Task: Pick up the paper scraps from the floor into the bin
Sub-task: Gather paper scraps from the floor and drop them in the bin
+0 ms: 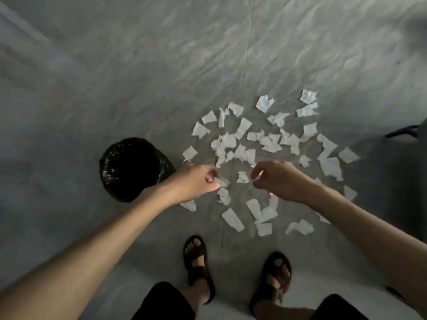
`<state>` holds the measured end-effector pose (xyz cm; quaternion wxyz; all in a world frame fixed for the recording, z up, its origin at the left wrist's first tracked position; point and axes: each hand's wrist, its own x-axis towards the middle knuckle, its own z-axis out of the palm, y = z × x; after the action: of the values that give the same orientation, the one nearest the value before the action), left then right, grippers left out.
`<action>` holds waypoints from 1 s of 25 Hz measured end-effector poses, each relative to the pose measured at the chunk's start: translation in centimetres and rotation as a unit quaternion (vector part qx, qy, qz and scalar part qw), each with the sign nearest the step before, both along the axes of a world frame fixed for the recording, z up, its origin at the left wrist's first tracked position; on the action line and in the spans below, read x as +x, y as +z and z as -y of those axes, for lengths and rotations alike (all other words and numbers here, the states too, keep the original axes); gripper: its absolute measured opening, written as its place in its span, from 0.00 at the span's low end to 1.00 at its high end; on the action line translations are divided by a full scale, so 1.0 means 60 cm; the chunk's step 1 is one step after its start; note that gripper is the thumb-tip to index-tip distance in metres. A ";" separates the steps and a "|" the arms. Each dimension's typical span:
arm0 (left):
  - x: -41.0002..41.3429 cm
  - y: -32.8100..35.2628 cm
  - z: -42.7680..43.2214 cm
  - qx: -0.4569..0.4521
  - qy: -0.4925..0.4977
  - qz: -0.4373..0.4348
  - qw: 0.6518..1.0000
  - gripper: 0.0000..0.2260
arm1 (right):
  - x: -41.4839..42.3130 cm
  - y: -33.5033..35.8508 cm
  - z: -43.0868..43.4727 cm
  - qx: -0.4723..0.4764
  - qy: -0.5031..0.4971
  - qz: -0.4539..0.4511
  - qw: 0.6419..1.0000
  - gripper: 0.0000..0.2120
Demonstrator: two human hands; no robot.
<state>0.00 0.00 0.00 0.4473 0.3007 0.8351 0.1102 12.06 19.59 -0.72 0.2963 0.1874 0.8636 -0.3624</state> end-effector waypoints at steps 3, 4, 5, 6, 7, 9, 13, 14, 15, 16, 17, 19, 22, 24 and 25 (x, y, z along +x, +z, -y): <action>-0.029 -0.151 0.029 0.014 0.007 -0.006 1.000 0.11 | -0.032 -0.178 0.039 0.038 0.099 -0.012 0.994 0.08; -0.041 -0.192 0.036 0.000 0.005 0.001 1.000 0.11 | -0.041 -0.229 0.049 0.043 0.156 0.002 0.987 0.08; -0.055 -0.245 0.045 0.000 0.000 0.005 1.000 0.11 | -0.056 -0.289 0.057 0.049 0.211 -0.005 0.976 0.08; -0.065 -0.292 0.050 0.001 -0.004 0.004 1.000 0.12 | -0.069 -0.334 0.066 0.063 0.258 -0.011 0.964 0.08; -0.076 -0.345 0.058 0.008 -0.005 0.003 1.000 0.12 | -0.080 -0.387 0.070 0.072 0.295 -0.030 0.952 0.09; -0.092 -0.446 0.072 0.010 -0.018 -0.002 1.000 0.12 | -0.092 -0.487 0.087 0.092 0.360 -0.062 0.926 0.11; -0.089 -0.610 0.128 -0.069 -0.156 -0.063 0.983 0.12 | -0.060 -0.639 0.143 0.075 0.492 -0.125 0.859 0.15; -0.078 -0.639 0.146 -0.079 -0.173 -0.076 0.979 0.11 | -0.041 -0.667 0.158 0.063 0.514 -0.136 0.845 0.17; -0.067 -0.663 0.164 -0.075 -0.180 -0.090 0.977 0.11 | -0.018 -0.692 0.171 0.055 0.526 -0.148 0.836 0.19; -0.055 -0.678 0.180 -0.073 -0.185 -0.100 0.975 0.13 | 0.004 -0.708 0.181 0.055 0.534 -0.144 0.832 0.22; -0.042 -0.688 0.198 -0.067 -0.194 -0.121 0.971 0.16 | 0.026 -0.722 0.189 0.066 0.541 -0.147 0.826 0.25; -0.018 -0.696 0.230 -0.078 -0.207 -0.172 0.960 0.22 | 0.071 -0.738 0.196 0.098 0.532 -0.127 0.832 0.29; 0.005 -0.712 0.259 -0.105 -0.210 -0.228 0.945 0.26 | 0.111 -0.754 0.197 0.131 0.480 -0.129 0.858 0.23; 0.011 -0.734 0.273 -0.097 -0.215 -0.233 0.943 0.24 | 0.121 -0.765 0.202 0.132 0.466 -0.141 0.863 0.19; 0.012 -0.743 0.280 -0.081 -0.213 -0.230 0.946 0.22 | 0.125 -0.766 0.204 0.125 0.460 -0.139 0.868 0.18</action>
<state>0.71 -16.82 -44.59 0.2793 0.4513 0.8379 -0.1275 19.56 7.38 -46.67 0.2803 -0.2485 0.9221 -0.0967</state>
